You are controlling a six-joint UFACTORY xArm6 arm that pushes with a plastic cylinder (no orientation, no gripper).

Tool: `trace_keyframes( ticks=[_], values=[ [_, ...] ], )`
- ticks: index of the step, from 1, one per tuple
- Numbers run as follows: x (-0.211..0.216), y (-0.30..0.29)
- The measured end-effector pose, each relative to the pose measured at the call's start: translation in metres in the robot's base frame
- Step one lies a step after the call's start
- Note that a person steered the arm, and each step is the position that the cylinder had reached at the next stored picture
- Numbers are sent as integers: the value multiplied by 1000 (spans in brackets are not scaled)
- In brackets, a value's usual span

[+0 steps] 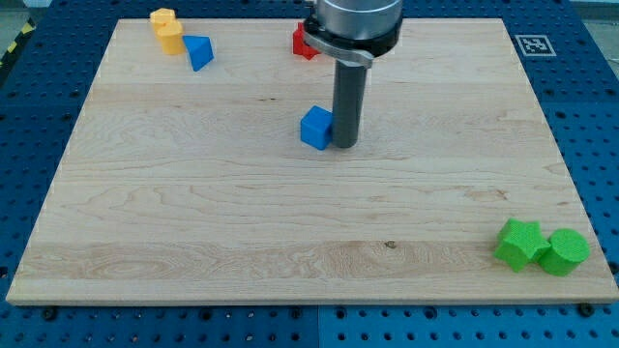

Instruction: Slide the blue cube towards to center

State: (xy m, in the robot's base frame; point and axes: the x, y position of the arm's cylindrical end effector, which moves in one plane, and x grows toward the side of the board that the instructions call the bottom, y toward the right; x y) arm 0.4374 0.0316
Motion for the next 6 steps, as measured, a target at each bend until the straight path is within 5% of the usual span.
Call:
trace_keyframes(
  ticks=[1, 4, 6],
  values=[
    [17, -7],
    [-70, -53],
    [-71, -53]
  ],
)
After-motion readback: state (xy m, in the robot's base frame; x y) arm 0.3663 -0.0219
